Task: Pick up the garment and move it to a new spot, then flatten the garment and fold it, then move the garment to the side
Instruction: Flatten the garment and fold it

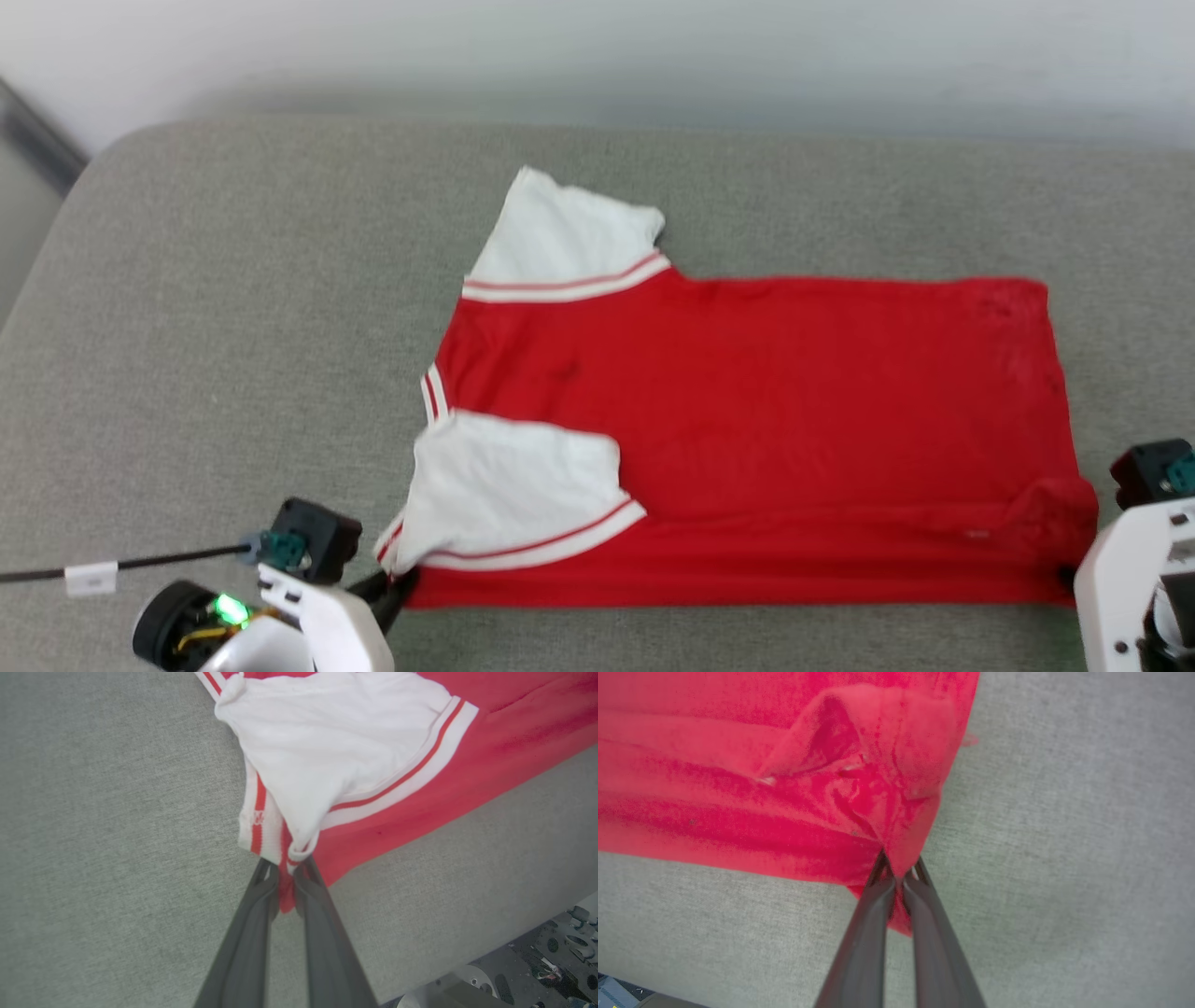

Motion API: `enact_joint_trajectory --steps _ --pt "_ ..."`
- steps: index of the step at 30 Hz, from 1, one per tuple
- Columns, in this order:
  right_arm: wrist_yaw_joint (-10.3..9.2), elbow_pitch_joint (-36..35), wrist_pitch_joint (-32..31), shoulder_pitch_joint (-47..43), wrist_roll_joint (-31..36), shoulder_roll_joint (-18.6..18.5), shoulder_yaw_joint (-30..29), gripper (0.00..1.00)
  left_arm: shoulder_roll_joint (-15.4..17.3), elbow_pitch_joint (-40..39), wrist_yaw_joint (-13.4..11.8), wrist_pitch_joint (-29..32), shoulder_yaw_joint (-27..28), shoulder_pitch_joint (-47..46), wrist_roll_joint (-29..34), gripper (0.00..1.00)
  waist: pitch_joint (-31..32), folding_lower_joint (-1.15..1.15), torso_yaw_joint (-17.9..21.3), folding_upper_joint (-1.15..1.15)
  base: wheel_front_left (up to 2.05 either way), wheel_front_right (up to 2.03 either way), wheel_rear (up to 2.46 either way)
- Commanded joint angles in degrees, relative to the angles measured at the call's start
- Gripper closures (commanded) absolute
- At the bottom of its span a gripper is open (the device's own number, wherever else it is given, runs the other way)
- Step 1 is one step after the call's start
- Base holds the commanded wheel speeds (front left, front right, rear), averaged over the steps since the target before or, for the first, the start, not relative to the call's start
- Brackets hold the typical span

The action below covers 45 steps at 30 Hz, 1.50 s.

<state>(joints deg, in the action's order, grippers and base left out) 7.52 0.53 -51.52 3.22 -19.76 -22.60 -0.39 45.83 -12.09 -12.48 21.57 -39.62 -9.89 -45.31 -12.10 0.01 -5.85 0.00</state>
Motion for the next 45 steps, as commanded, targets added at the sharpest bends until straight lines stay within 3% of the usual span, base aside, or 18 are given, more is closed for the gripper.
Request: enact_joint_trajectory --steps 1,7,15,16,17,18,21,28,34,38,41,45 --pt "-0.06 -0.8 -0.9 -1.8 -0.6 -0.9 -0.9 1.00 0.4 -0.2 -0.5 -0.1 -0.1 1.5 -0.2 1.00 2.1 -0.01 0.9 0.00 0.00 0.00 0.00" --pt "-0.06 -6.2 -6.0 -10.2 -3.2 -1.4 -4.2 1.00 0.5 -1.0 -1.2 -0.2 -2.1 8.6 -3.1 1.00 4.7 -0.01 1.8 0.00 0.00 0.00 0.00" --pt "-0.05 -7.1 -6.4 -13.6 -3.7 2.0 -6.2 1.00 -2.5 3.3 -0.1 -2.3 -3.6 10.9 -4.7 1.00 5.2 -0.01 2.3 0.00 0.00 0.00 0.00" --pt "-0.05 -7.1 -6.2 -13.5 -3.4 2.2 -6.1 0.14 -2.8 3.9 0.1 -2.7 -3.6 10.9 -4.6 0.64 5.2 -0.01 2.4 0.00 0.00 0.00 0.00" --pt "-0.06 -6.8 -5.7 -13.3 -2.9 2.4 -6.2 0.00 -3.0 4.5 0.2 -2.9 -3.7 10.9 -4.6 0.10 5.2 -0.01 2.5 0.00 0.00 0.00 0.00" --pt "-0.05 -6.5 -5.2 -12.9 -2.4 2.6 -6.2 0.00 -3.6 5.1 0.1 -2.9 -3.6 11.0 -5.2 0.00 5.2 -0.01 2.5 0.00 0.00 0.00 0.00" --pt "-0.04 -4.7 -3.9 -12.2 -3.1 4.0 -6.6 0.00 -5.0 6.4 0.4 -4.6 -2.9 10.4 -5.7 0.00 5.8 -0.01 2.4 0.00 0.00 0.00 0.00" --pt "-0.04 -5.8 2.5 -10.0 -4.3 3.0 -7.2 0.00 -7.9 8.0 1.1 -14.1 0.9 8.4 -4.7 0.00 8.0 -0.01 2.0 0.00 0.00 0.00 0.00" --pt "-0.04 -9.6 14.4 -6.8 -3.7 4.5 -9.0 0.00 -9.7 7.4 2.4 -26.5 5.0 6.9 -1.8 0.00 8.9 -0.01 2.4 0.00 0.00 0.00 0.00" --pt "-0.04 -12.3 24.3 -5.0 -4.2 6.7 -9.2 0.00 -10.8 7.3 0.7 -34.4 8.8 7.0 0.8 0.00 8.9 -0.01 3.2 0.00 0.00 0.00 0.00" --pt "-0.04 -13.5 32.2 -5.2 -3.3 7.8 -8.5 0.00 -12.9 6.4 -0.6 -36.5 12.2 7.8 2.9 0.00 8.6 -0.01 3.5 0.00 0.00 0.00 0.00" --pt "-0.04 -15.0 41.1 -6.2 -1.1 9.1 -7.0 0.00 -16.4 3.7 0.1 -36.8 17.2 8.8 8.1 0.00 8.0 -0.01 4.0 0.00 0.00 0.00 0.00"
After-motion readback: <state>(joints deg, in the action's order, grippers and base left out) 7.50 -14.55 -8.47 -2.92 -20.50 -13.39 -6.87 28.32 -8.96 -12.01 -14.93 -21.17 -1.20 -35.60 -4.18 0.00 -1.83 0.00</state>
